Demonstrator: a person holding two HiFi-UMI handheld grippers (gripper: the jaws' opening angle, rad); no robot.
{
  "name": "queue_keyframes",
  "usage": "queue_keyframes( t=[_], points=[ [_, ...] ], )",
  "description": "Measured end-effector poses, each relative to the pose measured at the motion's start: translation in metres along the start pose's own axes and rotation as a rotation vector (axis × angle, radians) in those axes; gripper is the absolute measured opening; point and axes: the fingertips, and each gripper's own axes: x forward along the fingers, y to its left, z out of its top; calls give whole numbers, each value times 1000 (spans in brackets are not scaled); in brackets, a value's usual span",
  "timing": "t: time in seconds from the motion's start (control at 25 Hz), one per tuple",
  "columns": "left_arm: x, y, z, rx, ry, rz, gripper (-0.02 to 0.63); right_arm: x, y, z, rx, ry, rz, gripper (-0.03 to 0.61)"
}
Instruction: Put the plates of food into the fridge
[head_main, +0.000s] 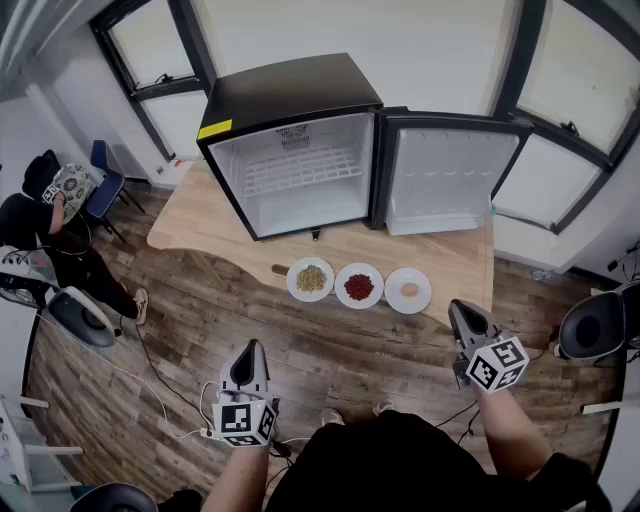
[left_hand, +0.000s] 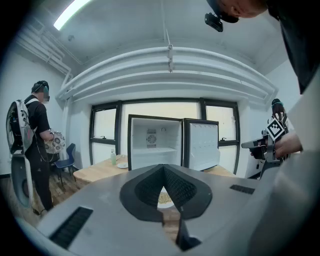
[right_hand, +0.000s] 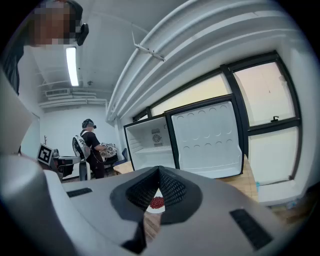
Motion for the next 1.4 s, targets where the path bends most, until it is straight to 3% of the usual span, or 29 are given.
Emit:
queue_keyframes(
  t=[0.16, 0.44, 0.8, 1.08, 1.24, 1.4],
  points=[
    [-8, -1, -9, -10, 9, -22, 5, 5, 16, -5, 23, 4, 3, 21],
    [-7, 31, 13, 22, -43, -41, 5, 17, 42, -10, 18, -2, -32, 21],
    [10, 58, 9, 34, -62, -62, 5, 18, 33, -45, 9, -7, -242, 21],
    [39, 45, 25, 82, -99, -103, 4, 25, -11, -121, 238, 54, -351, 21],
    [58, 43, 21, 92, -66, -116, 5, 34, -35, -173, 435, 55, -420, 23],
    [80, 40, 14, 100, -29, -131, 5, 49, -45, -197, 591, 23, -420, 24]
  ],
)
